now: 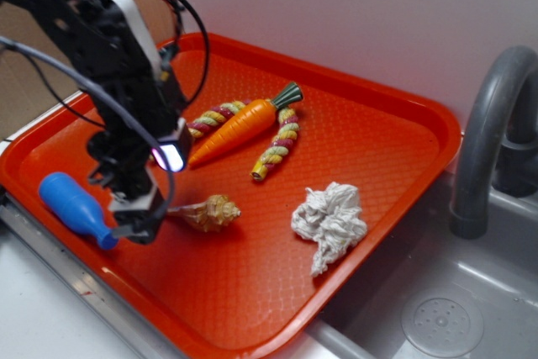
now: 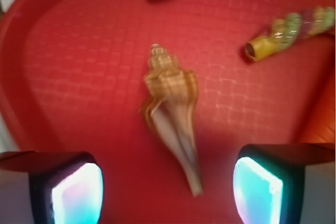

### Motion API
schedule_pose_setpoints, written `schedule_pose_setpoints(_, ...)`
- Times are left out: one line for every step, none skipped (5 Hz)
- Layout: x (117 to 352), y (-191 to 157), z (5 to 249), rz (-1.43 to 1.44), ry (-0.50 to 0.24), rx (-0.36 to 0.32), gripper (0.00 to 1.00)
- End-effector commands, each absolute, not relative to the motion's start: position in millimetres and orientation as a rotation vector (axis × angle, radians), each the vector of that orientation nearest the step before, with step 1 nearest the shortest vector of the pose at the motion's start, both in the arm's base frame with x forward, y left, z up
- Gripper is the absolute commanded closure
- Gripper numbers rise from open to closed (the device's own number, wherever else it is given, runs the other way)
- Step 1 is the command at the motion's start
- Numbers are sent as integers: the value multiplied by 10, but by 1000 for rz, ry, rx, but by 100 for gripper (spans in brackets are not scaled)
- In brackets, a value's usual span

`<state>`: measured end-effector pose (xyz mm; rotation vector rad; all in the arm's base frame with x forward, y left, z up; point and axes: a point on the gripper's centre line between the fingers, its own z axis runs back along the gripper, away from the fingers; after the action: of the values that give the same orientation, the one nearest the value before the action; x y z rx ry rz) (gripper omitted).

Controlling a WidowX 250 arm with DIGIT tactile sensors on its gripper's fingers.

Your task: Grab the shell.

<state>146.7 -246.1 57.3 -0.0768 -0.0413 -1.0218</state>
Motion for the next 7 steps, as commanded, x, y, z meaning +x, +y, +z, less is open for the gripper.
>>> schedule_pose_setpoints(1511,-2609,564,-1020,-61,-37,0)
schedule_pose_setpoints(1501,-2690,506,-1033,-45,-50,0)
schedule_pose_setpoints(1458,-2755,468,-1048,-35,-40,0)
schedule_pose_setpoints(1428,-2795,427,-1031,-22,-24,73)
schedule_pose_setpoints(1444,-2726,500,-984,-34,-15,100)
schedule_pose_setpoints(1534,-2536,853,-803,-65,39,100)
schedule_pose_setpoints(1686,-2195,1348,-552,-68,15,100)
